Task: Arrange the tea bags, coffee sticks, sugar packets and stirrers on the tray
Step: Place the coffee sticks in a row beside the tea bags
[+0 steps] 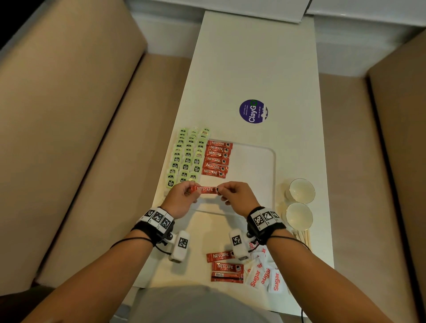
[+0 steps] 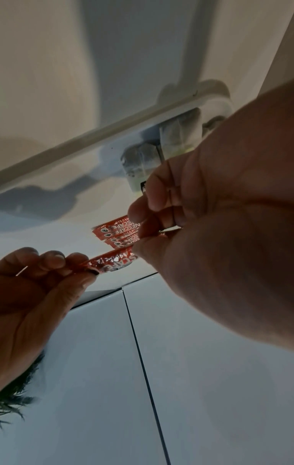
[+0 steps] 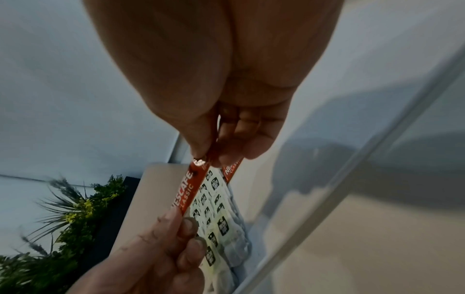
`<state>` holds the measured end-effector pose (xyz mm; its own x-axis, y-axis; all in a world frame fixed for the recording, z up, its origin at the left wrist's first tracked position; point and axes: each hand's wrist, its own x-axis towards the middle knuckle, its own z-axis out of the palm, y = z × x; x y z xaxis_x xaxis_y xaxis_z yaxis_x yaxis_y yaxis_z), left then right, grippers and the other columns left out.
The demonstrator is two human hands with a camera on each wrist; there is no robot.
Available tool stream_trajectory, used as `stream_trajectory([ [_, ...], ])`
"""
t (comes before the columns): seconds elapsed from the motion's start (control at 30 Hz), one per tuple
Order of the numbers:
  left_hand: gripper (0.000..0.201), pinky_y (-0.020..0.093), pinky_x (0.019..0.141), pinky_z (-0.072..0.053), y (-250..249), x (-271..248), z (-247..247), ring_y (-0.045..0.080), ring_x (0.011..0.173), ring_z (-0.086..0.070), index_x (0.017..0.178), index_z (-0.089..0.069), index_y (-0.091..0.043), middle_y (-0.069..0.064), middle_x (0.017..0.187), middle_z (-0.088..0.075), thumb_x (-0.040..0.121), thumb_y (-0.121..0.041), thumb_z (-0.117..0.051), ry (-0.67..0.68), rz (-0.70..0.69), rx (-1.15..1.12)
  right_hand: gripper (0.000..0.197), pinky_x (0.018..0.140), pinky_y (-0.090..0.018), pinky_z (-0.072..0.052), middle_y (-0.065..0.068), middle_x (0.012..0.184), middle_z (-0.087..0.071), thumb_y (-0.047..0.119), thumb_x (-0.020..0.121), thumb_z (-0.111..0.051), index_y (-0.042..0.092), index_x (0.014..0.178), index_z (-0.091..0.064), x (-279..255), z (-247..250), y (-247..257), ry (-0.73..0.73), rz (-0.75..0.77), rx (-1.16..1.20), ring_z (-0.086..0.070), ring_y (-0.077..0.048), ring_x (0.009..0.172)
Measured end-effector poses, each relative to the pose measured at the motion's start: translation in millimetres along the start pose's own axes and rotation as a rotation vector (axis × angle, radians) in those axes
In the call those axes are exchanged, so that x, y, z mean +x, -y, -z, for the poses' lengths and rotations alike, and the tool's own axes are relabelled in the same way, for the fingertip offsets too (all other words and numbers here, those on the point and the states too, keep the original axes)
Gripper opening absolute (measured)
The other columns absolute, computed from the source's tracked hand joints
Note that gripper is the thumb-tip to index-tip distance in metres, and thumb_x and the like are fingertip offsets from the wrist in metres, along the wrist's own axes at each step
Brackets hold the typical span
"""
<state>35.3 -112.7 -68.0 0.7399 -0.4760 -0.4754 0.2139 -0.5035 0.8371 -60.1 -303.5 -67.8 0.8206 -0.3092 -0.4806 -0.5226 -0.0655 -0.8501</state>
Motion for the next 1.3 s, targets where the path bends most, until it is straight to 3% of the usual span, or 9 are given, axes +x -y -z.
stream_trajectory([
  [0.17,0.014,0.026,0.070,-0.052,3,-1,1,0.019,0.070,-0.059,0.108,-0.063,-0.008,0.012,0.079,-0.063,0.095,-0.011,-0.066,-0.045,0.043,-0.075,0.012,0.061,-0.012,-0.048,0.000,0.083,-0.073,0.017,0.098,-0.064,0.013,0.098,-0.075,6,3,-8,-0.160,-0.031,-0.022,-0.061,-0.003,0.062],
  [0.3,0.014,0.017,0.062,-0.050,9,-6,2,0.017,0.068,-0.058,0.108,-0.064,-0.008,0.013,0.078,-0.059,0.094,-0.010,-0.067,-0.043,0.050,-0.059,0.009,0.079,-0.031,-0.058,-0.002,0.088,-0.074,0.017,0.096,-0.066,0.019,0.090,-0.072,20,2,-16,-0.267,-0.075,-0.040,-0.064,-0.013,0.073],
  [0.37,0.011,0.012,0.058,-0.048,10,-9,1,0.018,0.068,-0.055,0.105,-0.064,-0.007,0.012,0.076,-0.055,0.094,-0.009,-0.066,-0.023,0.033,-0.038,0.007,0.082,-0.030,-0.056,0.002,0.086,-0.073,0.018,0.095,-0.068,0.019,0.090,-0.073,26,-2,-19,-0.293,-0.098,-0.053,-0.066,-0.013,0.079],
  [0.47,0.008,0.015,0.060,-0.049,14,-14,-2,0.018,0.067,-0.053,0.100,-0.064,-0.011,0.010,0.073,-0.052,0.094,-0.010,-0.067,0.004,0.023,-0.012,0.006,0.071,-0.017,-0.047,0.006,0.084,-0.071,0.020,0.094,-0.070,0.017,0.092,-0.075,32,-10,-18,-0.325,-0.115,-0.057,-0.064,-0.007,0.078],
  [0.6,0.008,0.015,0.062,-0.048,22,-18,-5,0.016,0.067,-0.052,0.096,-0.064,-0.017,0.008,0.072,-0.049,0.093,-0.011,-0.068,0.019,0.016,0.012,0.008,0.065,-0.017,-0.044,0.007,0.083,-0.070,0.022,0.092,-0.071,0.016,0.092,-0.075,40,-18,-15,-0.374,-0.138,-0.071,-0.062,-0.003,0.074],
  [0.83,0.007,0.021,0.068,-0.050,28,-20,-5,0.017,0.066,-0.054,0.096,-0.064,-0.016,0.010,0.074,-0.053,0.093,-0.012,-0.069,0.010,0.005,0.008,0.009,0.059,-0.016,-0.041,0.011,0.077,-0.066,0.026,0.092,-0.071,0.023,0.084,-0.070,49,-23,-11,-0.403,-0.158,-0.113,-0.060,-0.003,0.070],
  [1.0,0.009,0.025,0.070,-0.050,32,-21,-5,0.014,0.063,-0.053,0.095,-0.065,-0.016,0.009,0.072,-0.051,0.092,-0.010,-0.070,0.013,-0.011,0.004,0.010,0.069,-0.023,-0.047,0.007,0.086,-0.070,0.026,0.090,-0.072,0.017,0.095,-0.073,51,-24,-15,-0.404,-0.163,-0.135,-0.063,-0.008,0.077],
  [1.13,0.009,0.024,0.069,-0.048,34,-22,-6,0.012,0.062,-0.053,0.096,-0.065,-0.017,0.008,0.071,-0.053,0.092,-0.011,-0.070,0.024,-0.021,0.015,0.014,0.064,-0.016,-0.041,0.009,0.084,-0.066,0.025,0.091,-0.073,0.019,0.101,-0.065,48,-23,-15,-0.412,-0.149,-0.111,-0.059,-0.002,0.075],
  [1.3,0.009,0.017,0.067,-0.046,33,-26,-7,0.012,0.062,-0.051,0.097,-0.064,-0.016,0.005,0.068,-0.051,0.092,-0.011,-0.070,0.052,-0.035,0.045,0.017,0.069,-0.020,-0.048,0.008,0.085,-0.066,0.027,0.089,-0.074,0.018,0.100,-0.065,40,-18,-15,-0.406,-0.134,-0.088,-0.060,-0.004,0.076],
])
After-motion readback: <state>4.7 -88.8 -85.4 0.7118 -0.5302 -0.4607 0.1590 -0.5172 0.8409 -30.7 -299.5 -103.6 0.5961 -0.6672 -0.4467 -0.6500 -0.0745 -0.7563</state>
